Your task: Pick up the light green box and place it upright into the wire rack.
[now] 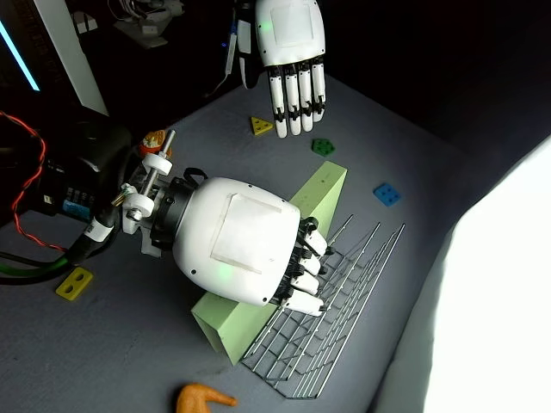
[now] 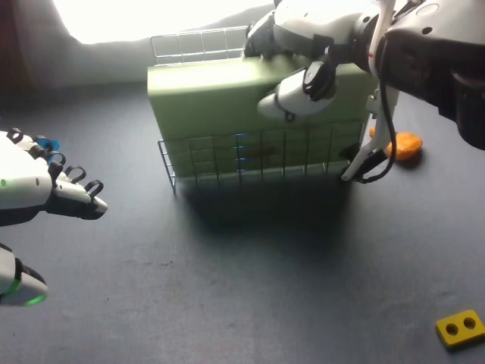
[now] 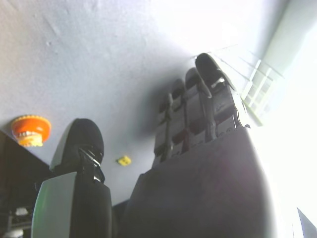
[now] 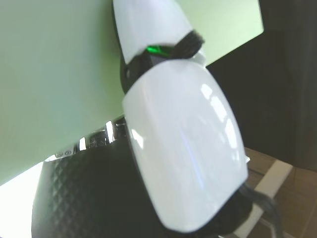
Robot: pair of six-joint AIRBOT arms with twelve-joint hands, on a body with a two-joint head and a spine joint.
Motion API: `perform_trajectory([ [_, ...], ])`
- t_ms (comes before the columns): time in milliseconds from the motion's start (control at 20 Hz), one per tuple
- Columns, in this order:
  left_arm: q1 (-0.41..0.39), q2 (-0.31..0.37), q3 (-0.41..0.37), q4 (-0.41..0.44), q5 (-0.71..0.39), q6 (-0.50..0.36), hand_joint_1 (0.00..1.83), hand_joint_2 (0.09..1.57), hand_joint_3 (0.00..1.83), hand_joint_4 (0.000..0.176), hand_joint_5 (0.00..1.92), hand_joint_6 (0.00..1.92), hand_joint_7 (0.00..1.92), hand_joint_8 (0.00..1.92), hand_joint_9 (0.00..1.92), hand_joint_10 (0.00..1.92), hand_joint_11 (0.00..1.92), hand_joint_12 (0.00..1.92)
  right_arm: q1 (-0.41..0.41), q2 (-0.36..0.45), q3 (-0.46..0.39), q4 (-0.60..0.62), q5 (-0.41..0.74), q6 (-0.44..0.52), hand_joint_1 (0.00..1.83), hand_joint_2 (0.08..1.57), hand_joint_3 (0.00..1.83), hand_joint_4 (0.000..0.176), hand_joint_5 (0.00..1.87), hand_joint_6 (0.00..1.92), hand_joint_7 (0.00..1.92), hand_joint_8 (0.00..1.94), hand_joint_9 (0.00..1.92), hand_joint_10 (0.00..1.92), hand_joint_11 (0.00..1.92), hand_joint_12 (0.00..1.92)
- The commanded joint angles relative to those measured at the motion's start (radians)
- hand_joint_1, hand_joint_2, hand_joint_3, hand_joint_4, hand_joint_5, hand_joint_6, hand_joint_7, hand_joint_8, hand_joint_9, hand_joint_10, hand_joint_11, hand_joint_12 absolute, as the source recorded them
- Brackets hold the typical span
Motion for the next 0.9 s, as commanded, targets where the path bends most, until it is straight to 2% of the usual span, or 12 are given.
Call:
perform_trajectory([
  [0, -0.011, -0.002, 0.001, 0.024, -0.060, 0.002, 0.56, 1.25, 0.00, 0.001, 0.15, 0.00, 0.19, 0.00, 0.19, 0.00, 0.00, 0.76, 0.006, 0.003, 0.004, -0.034, 0.022, 0.009, 1.04, 1.05, 0.00, 0.000, 0.44, 0.21, 0.60, 0.08, 0.38, 0.55, 0.00, 1.47],
  [100, -0.011, -0.002, 0.003, 0.024, -0.060, 0.002, 0.57, 1.24, 0.00, 0.000, 0.16, 0.00, 0.21, 0.01, 0.20, 0.01, 0.00, 0.78, 0.005, 0.002, 0.005, -0.034, 0.022, 0.009, 1.01, 1.06, 0.00, 0.000, 0.42, 0.09, 0.54, 0.01, 0.35, 0.41, 0.00, 1.33],
  [150, -0.011, -0.002, 0.003, 0.024, -0.060, 0.002, 0.58, 1.24, 0.00, 0.002, 0.15, 0.00, 0.19, 0.00, 0.19, 0.00, 0.00, 0.75, 0.004, 0.001, 0.005, -0.034, 0.022, 0.009, 0.94, 1.02, 0.00, 0.000, 0.24, 0.02, 0.30, 0.00, 0.17, 0.26, 0.00, 0.94],
  [200, -0.011, -0.002, 0.003, 0.024, -0.060, 0.002, 0.58, 1.24, 0.00, 0.001, 0.14, 0.00, 0.18, 0.00, 0.18, 0.00, 0.00, 0.72, 0.005, 0.001, 0.005, -0.034, 0.021, 0.009, 0.91, 1.02, 0.00, 0.000, 0.18, 0.00, 0.22, 0.00, 0.14, 0.16, 0.00, 0.73],
  [300, -0.010, -0.002, 0.003, 0.024, -0.060, 0.002, 0.57, 1.24, 0.00, 0.004, 0.15, 0.00, 0.19, 0.00, 0.19, 0.00, 0.00, 0.74, 0.009, 0.002, 0.004, -0.034, 0.014, 0.009, 0.90, 1.00, 0.00, 0.000, 0.14, 0.00, 0.17, 0.00, 0.13, 0.09, 0.00, 0.58],
  [550, -0.007, -0.002, 0.004, 0.024, -0.060, 0.002, 0.56, 1.24, 0.00, 0.005, 0.14, 0.00, 0.17, 0.00, 0.18, 0.00, 0.00, 0.73, 0.042, 0.030, -0.016, -0.032, 0.003, 0.006, 0.87, 1.00, 0.00, 0.000, 0.09, 0.00, 0.11, 0.00, 0.11, 0.05, 0.00, 0.41],
  [700, -0.007, -0.002, 0.003, 0.024, -0.060, 0.002, 0.56, 1.24, 0.00, 0.004, 0.15, 0.00, 0.19, 0.00, 0.19, 0.00, 0.00, 0.76, 0.069, 0.056, -0.039, -0.030, 0.000, -0.016, 0.83, 1.01, 0.00, 0.000, 0.02, 0.00, 0.03, 0.00, 0.05, 0.01, 0.00, 0.08],
  [850, -0.007, -0.002, 0.003, 0.024, -0.060, 0.002, 0.56, 1.24, 0.00, 0.006, 0.16, 0.00, 0.19, 0.00, 0.20, 0.00, 0.00, 0.76, 0.101, 0.091, -0.068, -0.029, -0.010, -0.057, 0.82, 1.01, 0.00, 0.000, 0.00, 0.00, 0.01, 0.00, 0.01, 0.00, 0.00, 0.01],
])
